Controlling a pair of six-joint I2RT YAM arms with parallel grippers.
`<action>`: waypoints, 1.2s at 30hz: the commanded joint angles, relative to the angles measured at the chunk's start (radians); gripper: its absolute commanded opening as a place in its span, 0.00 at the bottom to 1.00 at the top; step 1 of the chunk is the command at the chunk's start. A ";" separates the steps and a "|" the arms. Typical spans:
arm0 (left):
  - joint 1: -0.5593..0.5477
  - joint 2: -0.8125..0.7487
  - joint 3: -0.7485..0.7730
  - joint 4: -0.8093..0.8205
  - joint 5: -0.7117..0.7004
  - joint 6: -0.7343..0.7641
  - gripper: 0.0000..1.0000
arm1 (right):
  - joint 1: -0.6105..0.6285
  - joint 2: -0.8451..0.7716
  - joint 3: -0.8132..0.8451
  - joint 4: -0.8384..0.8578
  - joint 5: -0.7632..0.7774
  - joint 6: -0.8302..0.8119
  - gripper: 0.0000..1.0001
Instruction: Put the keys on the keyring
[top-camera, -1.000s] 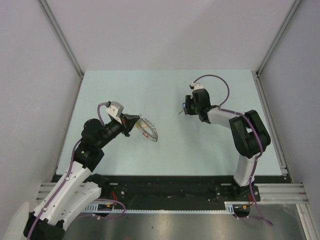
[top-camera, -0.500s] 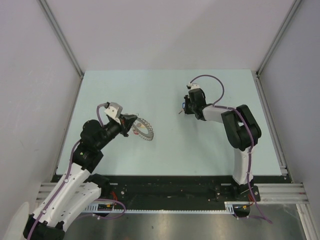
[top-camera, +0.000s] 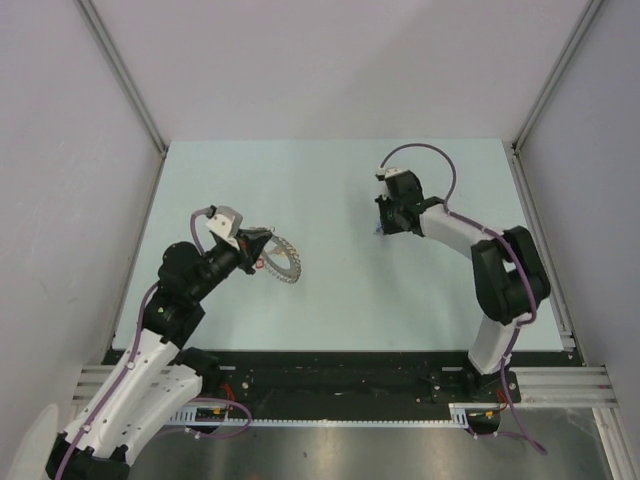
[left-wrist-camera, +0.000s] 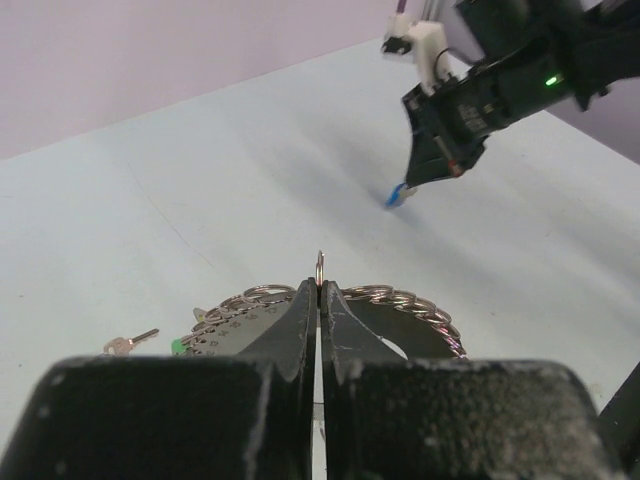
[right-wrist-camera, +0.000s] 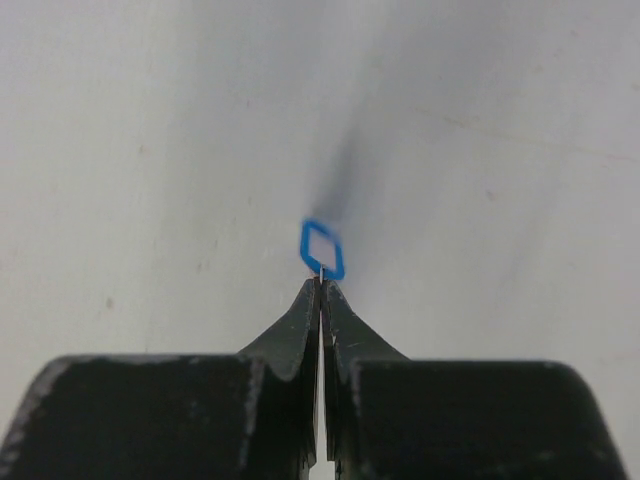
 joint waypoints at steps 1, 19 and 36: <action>0.007 -0.014 0.014 0.044 -0.017 0.017 0.00 | 0.004 -0.199 0.031 -0.348 0.017 -0.095 0.00; -0.013 -0.052 0.011 0.033 -0.068 0.026 0.00 | 0.372 0.056 0.115 -0.590 0.420 -0.388 0.00; -0.030 -0.078 -0.002 0.032 -0.111 0.055 0.00 | 0.492 0.265 0.373 -0.575 0.315 -0.446 0.24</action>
